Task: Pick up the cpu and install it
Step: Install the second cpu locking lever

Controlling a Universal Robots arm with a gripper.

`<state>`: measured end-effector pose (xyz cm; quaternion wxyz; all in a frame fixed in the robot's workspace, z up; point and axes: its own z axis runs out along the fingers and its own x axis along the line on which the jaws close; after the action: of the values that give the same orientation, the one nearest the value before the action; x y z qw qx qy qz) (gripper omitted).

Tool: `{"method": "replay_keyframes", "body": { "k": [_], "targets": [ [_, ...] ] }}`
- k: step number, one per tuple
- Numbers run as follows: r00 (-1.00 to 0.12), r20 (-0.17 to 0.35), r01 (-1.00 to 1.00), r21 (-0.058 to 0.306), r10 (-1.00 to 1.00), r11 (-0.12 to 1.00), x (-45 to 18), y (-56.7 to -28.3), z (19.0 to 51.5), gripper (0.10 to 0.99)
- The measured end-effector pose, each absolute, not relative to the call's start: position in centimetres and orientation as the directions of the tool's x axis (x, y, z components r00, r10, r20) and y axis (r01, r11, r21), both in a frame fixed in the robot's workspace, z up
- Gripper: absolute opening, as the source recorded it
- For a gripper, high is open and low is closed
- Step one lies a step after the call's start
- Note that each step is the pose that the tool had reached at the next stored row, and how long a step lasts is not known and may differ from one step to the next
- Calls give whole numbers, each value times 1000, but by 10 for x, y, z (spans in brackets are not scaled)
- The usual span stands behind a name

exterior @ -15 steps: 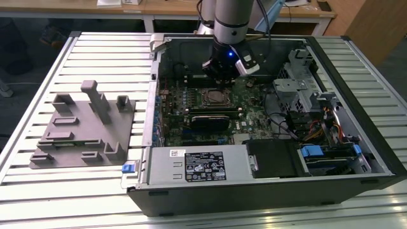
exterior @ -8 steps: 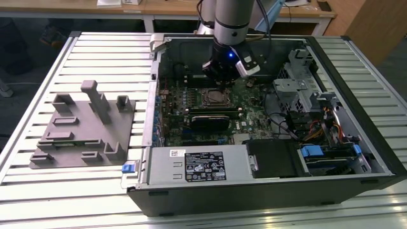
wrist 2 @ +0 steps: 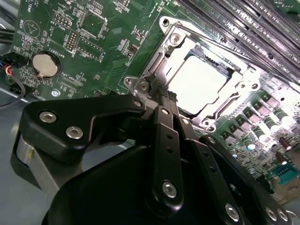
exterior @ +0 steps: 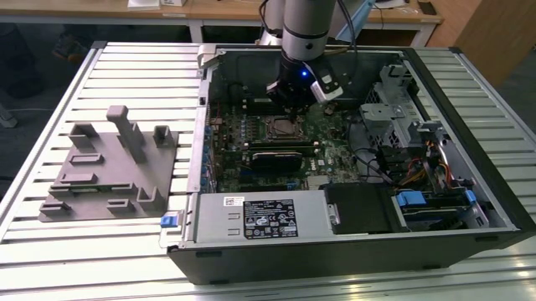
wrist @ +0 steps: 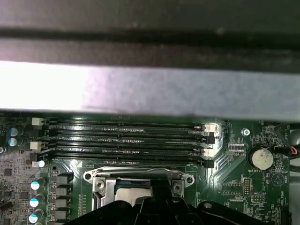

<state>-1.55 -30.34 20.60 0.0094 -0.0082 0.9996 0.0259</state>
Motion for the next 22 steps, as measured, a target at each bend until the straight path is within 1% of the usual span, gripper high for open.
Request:
{"method": "replay_keyframes", "body": {
  "k": [8,22],
  "targets": [
    [-1000,-19,-17,51,-16,999,-15,-304,216,106],
    [-1000,-19,-17,51,-16,999,-15,-310,218,106]
  ]
}}
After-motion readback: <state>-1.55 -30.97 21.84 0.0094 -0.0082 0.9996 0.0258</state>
